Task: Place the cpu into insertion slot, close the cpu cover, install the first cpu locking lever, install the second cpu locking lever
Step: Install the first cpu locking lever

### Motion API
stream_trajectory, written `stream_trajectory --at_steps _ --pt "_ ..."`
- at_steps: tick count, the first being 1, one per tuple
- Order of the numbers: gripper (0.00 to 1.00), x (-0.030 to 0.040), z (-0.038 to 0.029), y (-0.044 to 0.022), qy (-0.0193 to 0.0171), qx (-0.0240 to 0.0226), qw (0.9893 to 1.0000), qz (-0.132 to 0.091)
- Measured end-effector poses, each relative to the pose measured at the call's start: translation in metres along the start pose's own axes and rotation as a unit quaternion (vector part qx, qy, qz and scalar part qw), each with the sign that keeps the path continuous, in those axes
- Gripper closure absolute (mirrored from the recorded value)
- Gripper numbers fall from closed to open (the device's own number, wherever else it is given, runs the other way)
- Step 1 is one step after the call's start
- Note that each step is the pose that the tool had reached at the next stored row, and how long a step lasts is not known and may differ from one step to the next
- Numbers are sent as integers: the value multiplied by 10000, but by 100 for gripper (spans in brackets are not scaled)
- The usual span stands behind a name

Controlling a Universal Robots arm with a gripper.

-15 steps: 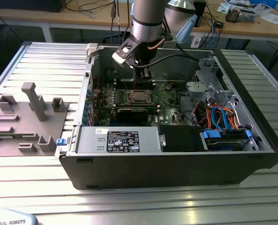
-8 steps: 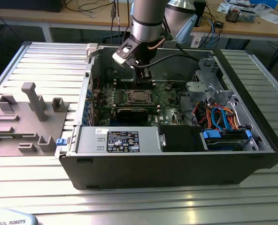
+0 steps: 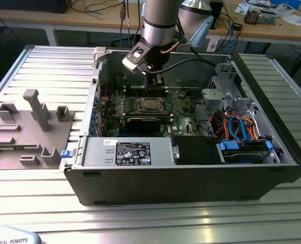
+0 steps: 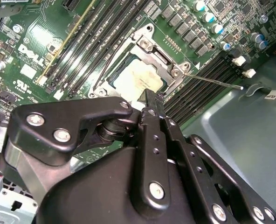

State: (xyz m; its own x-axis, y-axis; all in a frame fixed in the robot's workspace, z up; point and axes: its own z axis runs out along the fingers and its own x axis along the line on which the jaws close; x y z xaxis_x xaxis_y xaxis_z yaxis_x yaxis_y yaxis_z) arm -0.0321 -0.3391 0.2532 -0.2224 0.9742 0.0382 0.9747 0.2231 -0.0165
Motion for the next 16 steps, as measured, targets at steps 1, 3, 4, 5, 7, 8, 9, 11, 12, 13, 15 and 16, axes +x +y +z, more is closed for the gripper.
stream_trajectory --at_steps 1,3,4,5,7,8,9,11,12,13,15,16 --pt "89 0 0 0 0 1 10000 -13" --pt "89 0 0 0 -1 2 10000 -41" --pt "89 0 0 0 -1 2 10000 -61" --pt "89 0 0 0 -1 3 10000 -75" --pt "89 0 0 0 -2 4 9999 -111" --pt "89 0 0 0 -2 5 9999 -126" --pt "89 0 0 0 -2 5 9999 -142" --pt "89 0 0 0 -3 7 9998 -181" --pt "89 0 0 0 -3 7 9998 -196" --pt "89 0 0 0 -3 8 9998 -211" --pt "89 0 0 0 -4 9 9997 -242" --pt "89 0 0 0 -4 10 9997 -257"
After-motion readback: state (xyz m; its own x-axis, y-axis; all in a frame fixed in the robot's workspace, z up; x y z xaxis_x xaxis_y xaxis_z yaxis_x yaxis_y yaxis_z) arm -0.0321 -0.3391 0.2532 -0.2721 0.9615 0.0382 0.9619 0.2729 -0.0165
